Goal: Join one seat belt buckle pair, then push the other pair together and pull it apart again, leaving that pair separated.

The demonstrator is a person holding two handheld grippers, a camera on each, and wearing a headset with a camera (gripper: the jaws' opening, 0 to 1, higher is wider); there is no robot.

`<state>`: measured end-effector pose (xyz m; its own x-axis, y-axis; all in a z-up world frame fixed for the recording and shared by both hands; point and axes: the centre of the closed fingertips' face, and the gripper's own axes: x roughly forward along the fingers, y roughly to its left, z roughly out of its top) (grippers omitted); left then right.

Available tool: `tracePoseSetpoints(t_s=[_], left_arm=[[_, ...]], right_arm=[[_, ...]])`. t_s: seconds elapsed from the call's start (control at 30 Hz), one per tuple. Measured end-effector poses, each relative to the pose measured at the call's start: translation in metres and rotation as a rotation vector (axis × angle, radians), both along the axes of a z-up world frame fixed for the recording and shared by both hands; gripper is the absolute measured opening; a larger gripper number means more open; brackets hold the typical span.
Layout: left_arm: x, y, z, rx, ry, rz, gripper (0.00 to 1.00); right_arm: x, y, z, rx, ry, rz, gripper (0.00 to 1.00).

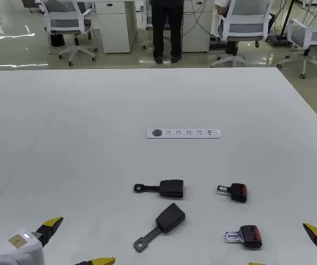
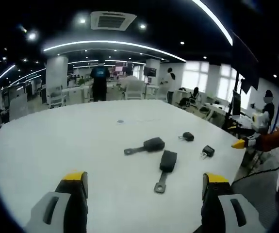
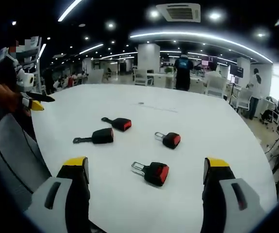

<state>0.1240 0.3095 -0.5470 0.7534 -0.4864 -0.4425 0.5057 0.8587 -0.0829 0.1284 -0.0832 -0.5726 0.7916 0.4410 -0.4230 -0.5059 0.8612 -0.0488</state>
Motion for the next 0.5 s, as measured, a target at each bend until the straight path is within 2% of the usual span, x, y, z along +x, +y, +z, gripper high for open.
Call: tracePoseSetpoints(t_s=[0.07,0.5], left_arm=[[-0.0001,0.0002,0.0004,0.004,-0.001,-0.006,1.00],[0.0010,-0.0011,-0.0014,-0.004,0.006,-0.012,1.00]], right_arm=[[-0.0003,-0.0016,-0.0004,0.013,0.008,-0.007,1.00],[0.0006,-0.0018,0.0003,0.005,-0.006,-0.014,1.00]])
